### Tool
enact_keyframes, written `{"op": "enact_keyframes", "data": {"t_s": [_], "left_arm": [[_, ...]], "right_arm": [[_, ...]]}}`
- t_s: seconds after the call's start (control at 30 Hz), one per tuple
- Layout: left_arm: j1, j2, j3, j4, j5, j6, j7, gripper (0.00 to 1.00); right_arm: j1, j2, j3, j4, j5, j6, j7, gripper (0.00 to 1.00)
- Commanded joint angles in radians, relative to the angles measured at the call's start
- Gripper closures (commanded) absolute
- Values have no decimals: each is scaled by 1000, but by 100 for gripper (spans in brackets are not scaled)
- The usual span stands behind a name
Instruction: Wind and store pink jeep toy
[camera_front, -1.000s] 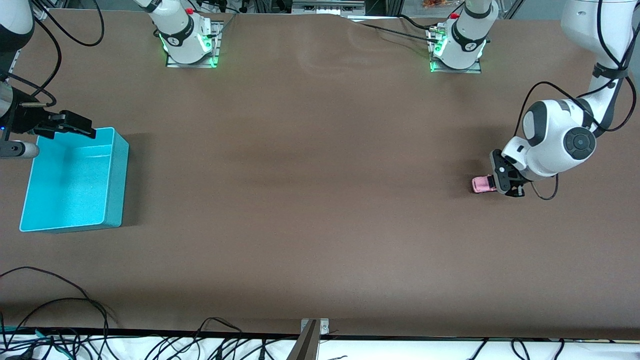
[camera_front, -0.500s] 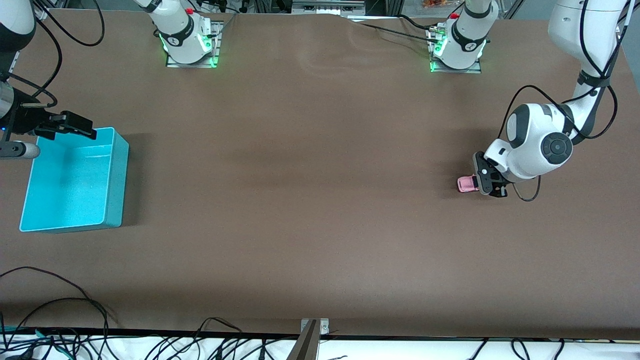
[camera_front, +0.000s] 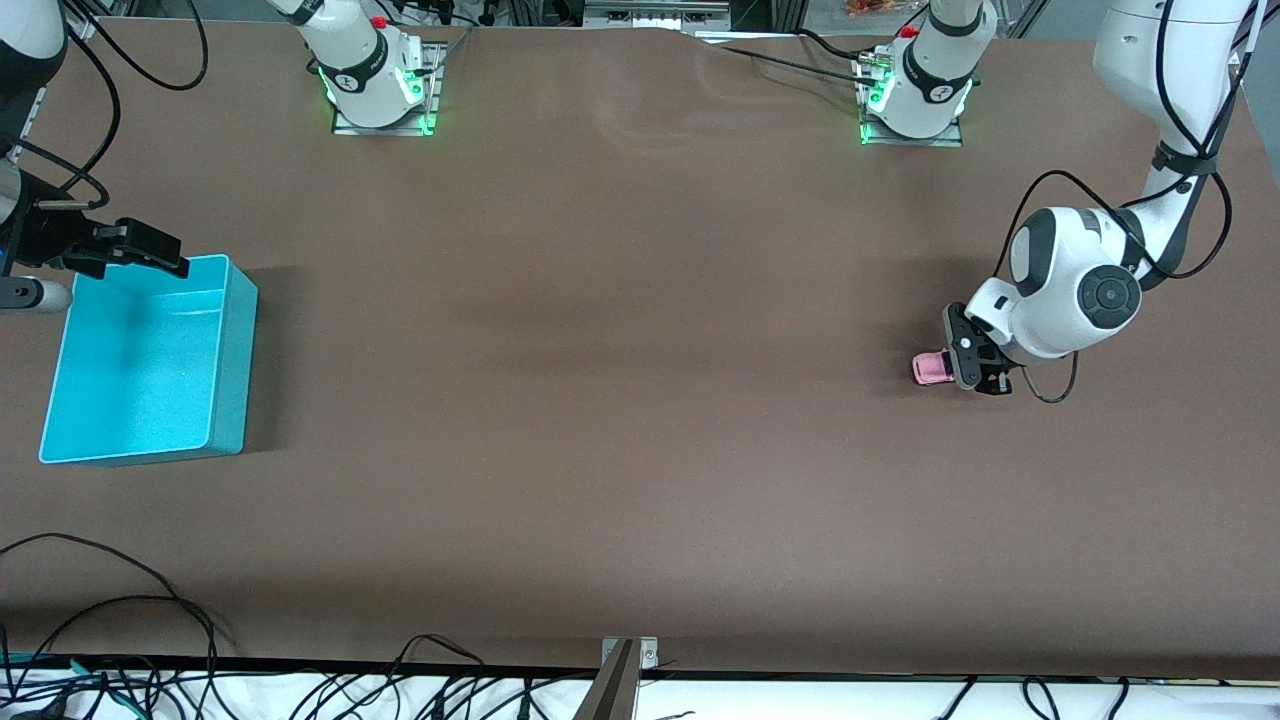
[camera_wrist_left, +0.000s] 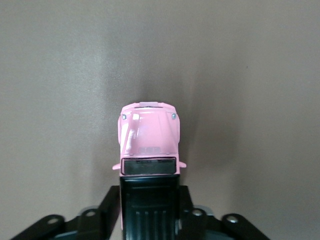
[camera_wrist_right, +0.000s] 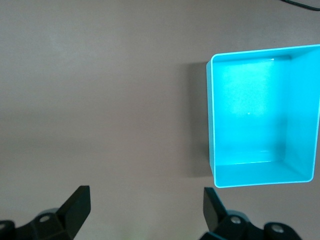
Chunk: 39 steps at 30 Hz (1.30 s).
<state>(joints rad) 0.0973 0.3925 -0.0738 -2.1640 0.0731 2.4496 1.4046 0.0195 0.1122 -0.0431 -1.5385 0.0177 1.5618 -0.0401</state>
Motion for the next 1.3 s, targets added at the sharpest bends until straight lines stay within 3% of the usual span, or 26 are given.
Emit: {"op": "enact_keyframes", "data": {"t_s": [0.0,0.67,0.77,0.87,1.03,1.27], "left_arm": [[-7,19,0,33,-24,-6,10,0],[-2,17,0,30,-73,-12,14,0],[-4,20,0,29,-67,-12,16,15],[-4,23,2,24,-64,-12,16,47],[-4,29,2,23,-55,-12,23,88],[-1,39,2,26,-50,-11,168,100]], "right_arm": [[0,-9,-1,-11,2,18,14,0],[13,-5,-6,-9,36,43,14,0],[13,-5,-6,-9,56,47,14,0],[13,-5,-8,-11,87,60,14,0],[14,-5,-8,-12,88,70,14,0],[11,-5,-8,-12,87,72,12,0]]}}
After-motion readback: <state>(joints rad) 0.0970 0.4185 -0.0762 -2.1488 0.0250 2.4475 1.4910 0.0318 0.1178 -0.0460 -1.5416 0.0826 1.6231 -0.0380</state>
